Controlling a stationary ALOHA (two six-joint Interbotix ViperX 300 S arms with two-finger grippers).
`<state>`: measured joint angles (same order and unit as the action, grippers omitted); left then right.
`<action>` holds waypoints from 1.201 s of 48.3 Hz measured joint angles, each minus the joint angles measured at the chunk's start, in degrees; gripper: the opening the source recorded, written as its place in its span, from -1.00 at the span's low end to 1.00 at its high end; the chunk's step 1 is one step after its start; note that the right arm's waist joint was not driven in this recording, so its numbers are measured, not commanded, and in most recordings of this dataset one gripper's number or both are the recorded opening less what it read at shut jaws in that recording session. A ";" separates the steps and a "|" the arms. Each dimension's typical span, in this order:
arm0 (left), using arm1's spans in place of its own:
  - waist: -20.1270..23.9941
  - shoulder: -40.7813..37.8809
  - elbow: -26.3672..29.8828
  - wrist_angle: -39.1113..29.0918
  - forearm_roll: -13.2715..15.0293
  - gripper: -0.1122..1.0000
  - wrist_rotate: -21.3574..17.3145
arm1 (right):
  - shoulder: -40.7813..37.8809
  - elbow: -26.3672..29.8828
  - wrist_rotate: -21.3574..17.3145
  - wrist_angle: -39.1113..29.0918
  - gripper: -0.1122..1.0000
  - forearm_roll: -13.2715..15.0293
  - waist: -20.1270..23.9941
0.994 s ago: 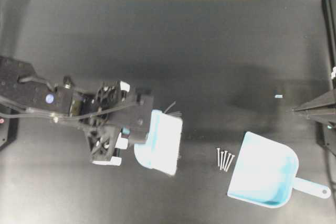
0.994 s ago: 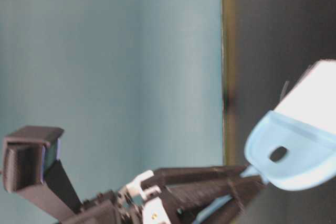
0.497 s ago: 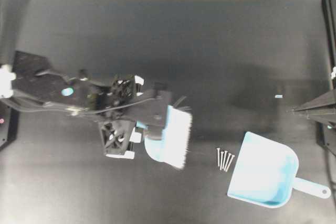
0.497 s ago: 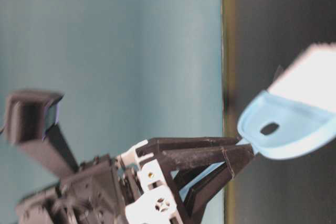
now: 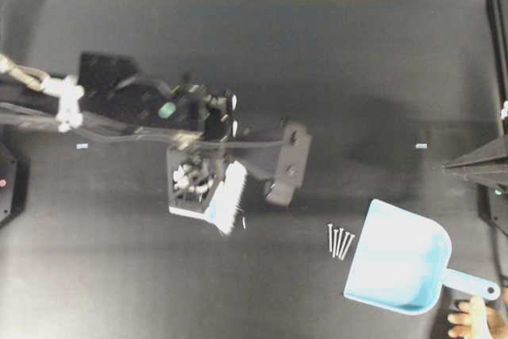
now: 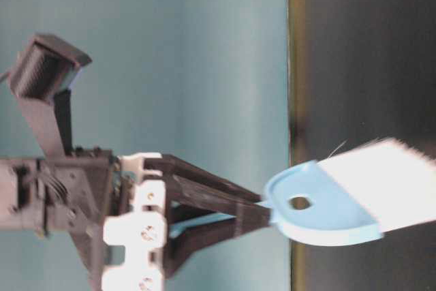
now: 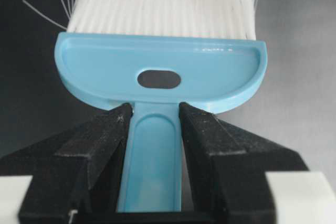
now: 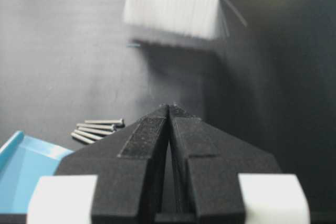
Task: Hold the dustpan with a person, while the left arm uses a hand brush to gather the screws into the dustpan.
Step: 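Lift the brush and carry it right toward the screws, then sweep the brush across the screws into the held dustpan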
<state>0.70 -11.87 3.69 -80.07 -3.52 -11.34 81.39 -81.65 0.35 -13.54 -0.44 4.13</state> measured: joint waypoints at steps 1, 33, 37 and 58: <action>0.09 -0.44 0.79 -0.97 0.00 -0.22 -0.09 | 0.09 0.00 0.00 0.00 -0.80 0.00 -0.09; -1.32 -12.48 10.90 1.67 0.00 -0.22 -1.93 | 0.26 -0.18 0.00 -0.09 -0.80 -0.09 -0.09; -1.93 -13.54 12.66 1.49 0.00 -0.22 -2.20 | 0.26 -0.18 0.00 -0.09 -0.80 0.00 0.00; -3.08 -18.81 18.37 4.04 0.00 -0.22 -2.37 | 0.44 -0.18 0.00 0.00 -0.80 0.00 -0.09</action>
<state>-2.37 -30.67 22.06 -76.03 -3.52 -13.71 81.83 -81.83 0.35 -13.54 -0.44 4.04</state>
